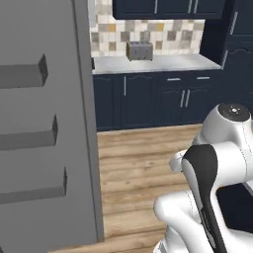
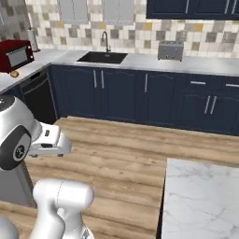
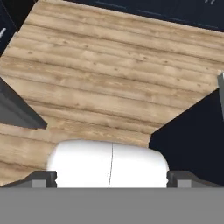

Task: Place the carrot and potato inside the fridge drawer. Close the drawer after placing the vegetables.

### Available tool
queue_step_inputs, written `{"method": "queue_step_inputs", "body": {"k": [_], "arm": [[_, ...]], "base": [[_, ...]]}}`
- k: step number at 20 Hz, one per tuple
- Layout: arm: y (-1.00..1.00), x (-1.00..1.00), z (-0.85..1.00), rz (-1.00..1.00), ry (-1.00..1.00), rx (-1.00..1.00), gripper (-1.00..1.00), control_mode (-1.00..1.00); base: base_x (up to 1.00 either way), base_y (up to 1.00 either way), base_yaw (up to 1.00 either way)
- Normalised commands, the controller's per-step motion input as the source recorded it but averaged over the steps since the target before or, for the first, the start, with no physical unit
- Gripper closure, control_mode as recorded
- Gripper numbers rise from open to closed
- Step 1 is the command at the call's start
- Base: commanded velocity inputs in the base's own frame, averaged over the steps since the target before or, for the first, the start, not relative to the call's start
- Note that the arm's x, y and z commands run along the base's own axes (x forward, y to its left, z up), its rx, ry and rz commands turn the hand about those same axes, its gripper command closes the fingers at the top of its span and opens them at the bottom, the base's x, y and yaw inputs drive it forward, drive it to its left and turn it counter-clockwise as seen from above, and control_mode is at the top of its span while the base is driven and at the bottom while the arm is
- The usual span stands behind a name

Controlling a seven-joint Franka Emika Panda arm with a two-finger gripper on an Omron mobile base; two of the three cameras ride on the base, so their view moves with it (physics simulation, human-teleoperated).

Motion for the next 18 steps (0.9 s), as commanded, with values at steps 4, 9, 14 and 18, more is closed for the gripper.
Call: {"method": "queue_step_inputs", "body": {"k": [4, 9, 14, 18], "arm": [[0.0, 0.0, 0.0, 0.0, 0.0, 0.0, -1.0, 1.0], [0.0, 0.0, 0.0, 0.0, 0.0, 0.0, -1.0, 1.0], [0.0, 0.0, 0.0, 0.0, 0.0, 0.0, -1.0, 1.0], [0.0, 0.0, 0.0, 0.0, 0.0, 0.0, -1.0, 1.0]], "base": [[1.0, -0.35, -0.03], [1.0, -0.05, 0.23], [1.0, 0.0, 0.56], [1.0, 0.0, 0.68]]}}
